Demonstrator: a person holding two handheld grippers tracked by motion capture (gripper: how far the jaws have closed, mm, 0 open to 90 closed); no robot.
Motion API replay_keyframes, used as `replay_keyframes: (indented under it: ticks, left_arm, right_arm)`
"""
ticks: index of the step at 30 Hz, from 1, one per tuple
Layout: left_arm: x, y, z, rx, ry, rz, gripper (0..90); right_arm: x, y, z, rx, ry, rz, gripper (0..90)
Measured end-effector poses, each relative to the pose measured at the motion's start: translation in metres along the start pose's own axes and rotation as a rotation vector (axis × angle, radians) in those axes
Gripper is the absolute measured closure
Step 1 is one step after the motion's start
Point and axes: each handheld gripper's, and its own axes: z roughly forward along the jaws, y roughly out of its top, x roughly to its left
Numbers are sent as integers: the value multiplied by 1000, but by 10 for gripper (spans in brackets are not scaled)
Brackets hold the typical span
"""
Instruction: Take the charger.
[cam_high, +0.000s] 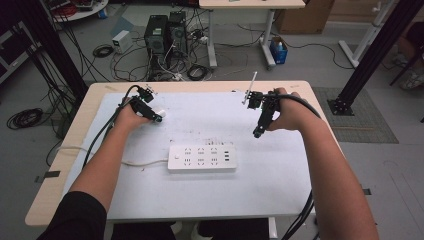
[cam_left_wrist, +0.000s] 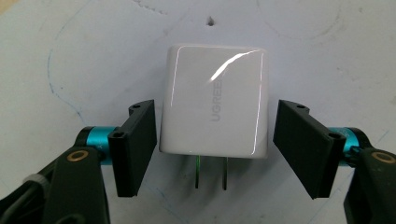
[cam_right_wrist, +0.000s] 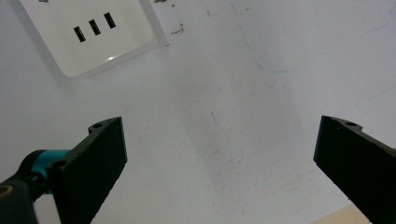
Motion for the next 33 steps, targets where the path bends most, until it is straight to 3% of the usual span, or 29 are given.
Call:
replay_keyframes:
  ticks: [5,9,16,20,28,33]
  left_arm:
    - [-1,1,-1,-4,-2,5,378]
    - [-2,1,-1,4,20,13,419]
    - [-5,3,-3,13,47,18,426]
    - [-7,4,-7,5,31,28,426]
    - [-30,11,-44,-44,7,147,426]
    - [-47,12,-67,-69,1,221,425]
  right_arm:
    - [0,-1,0,5,-4,1,19]
    - [0,-1,0,3,-5,2,20]
    - [0,-3,1,0,-2,9,19]
    - [0,-3,2,-5,-3,-1,19]
    - [5,0,-1,-19,-1,-3,19]
    - [10,-2,-3,-54,7,5,19]
